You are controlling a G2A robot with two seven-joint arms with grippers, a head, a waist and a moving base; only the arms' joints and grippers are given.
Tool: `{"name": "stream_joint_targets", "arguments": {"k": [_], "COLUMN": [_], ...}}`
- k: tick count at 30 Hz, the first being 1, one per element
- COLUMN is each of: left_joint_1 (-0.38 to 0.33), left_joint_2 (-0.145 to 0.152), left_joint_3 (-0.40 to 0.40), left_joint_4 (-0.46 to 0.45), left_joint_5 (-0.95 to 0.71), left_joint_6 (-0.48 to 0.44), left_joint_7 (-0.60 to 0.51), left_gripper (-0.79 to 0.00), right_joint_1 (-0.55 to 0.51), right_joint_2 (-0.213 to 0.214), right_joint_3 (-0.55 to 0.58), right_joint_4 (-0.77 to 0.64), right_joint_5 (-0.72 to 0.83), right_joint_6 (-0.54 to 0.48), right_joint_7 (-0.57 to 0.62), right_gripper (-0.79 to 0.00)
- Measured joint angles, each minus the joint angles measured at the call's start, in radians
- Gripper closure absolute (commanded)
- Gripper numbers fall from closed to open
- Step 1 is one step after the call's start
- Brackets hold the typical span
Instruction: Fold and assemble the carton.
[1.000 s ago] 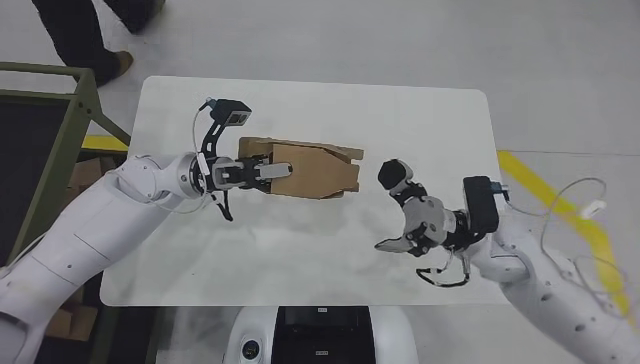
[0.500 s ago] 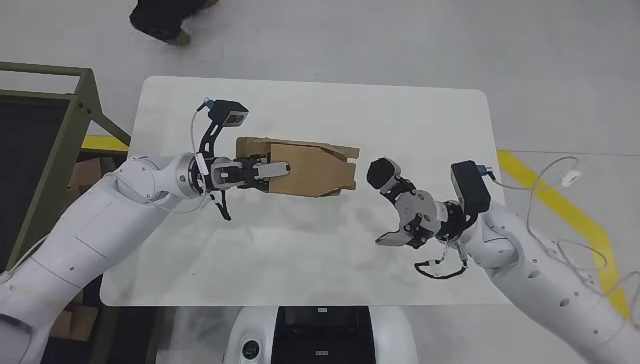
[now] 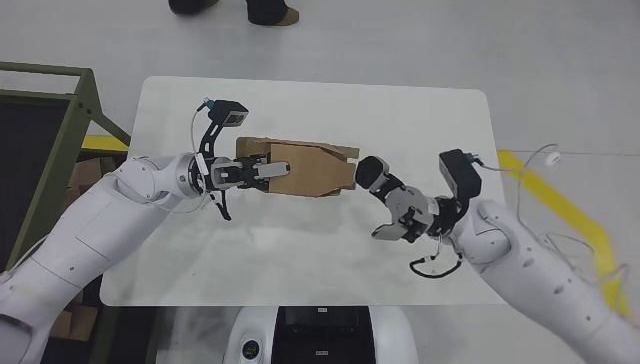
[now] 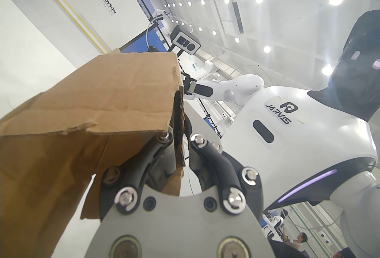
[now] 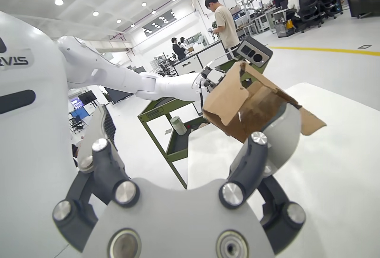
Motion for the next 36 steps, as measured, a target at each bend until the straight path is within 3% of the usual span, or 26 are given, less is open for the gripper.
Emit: {"name": "stream_joint_targets", "arguments": {"k": [12,23,36], "left_joint_1": [0.000,0.000,0.000], "left_joint_2": [0.000,0.000,0.000], "left_joint_3": [0.000,0.000,0.000], "left_joint_4": [0.000,0.000,0.000], "left_joint_5": [0.000,0.000,0.000], "left_joint_6": [0.000,0.000,0.000], "left_joint_7": [0.000,0.000,0.000], "left_gripper": [0.000,0.000,0.000], "right_joint_1": [0.066,0.040,0.073], "right_joint_2": [-0.030,-0.034,-0.058], "right_joint_3": [-0.045,0.005,0.016], "right_joint_4": [-0.009,-0.090,-0.106], "right_joint_5": [0.184,0.130,0.086], "right_joint_6": [0.001,0.001,0.024], "right_joint_7": [0.120,0.130,0.239], "right_gripper": [-0.785,-0.785,-0.785]}}
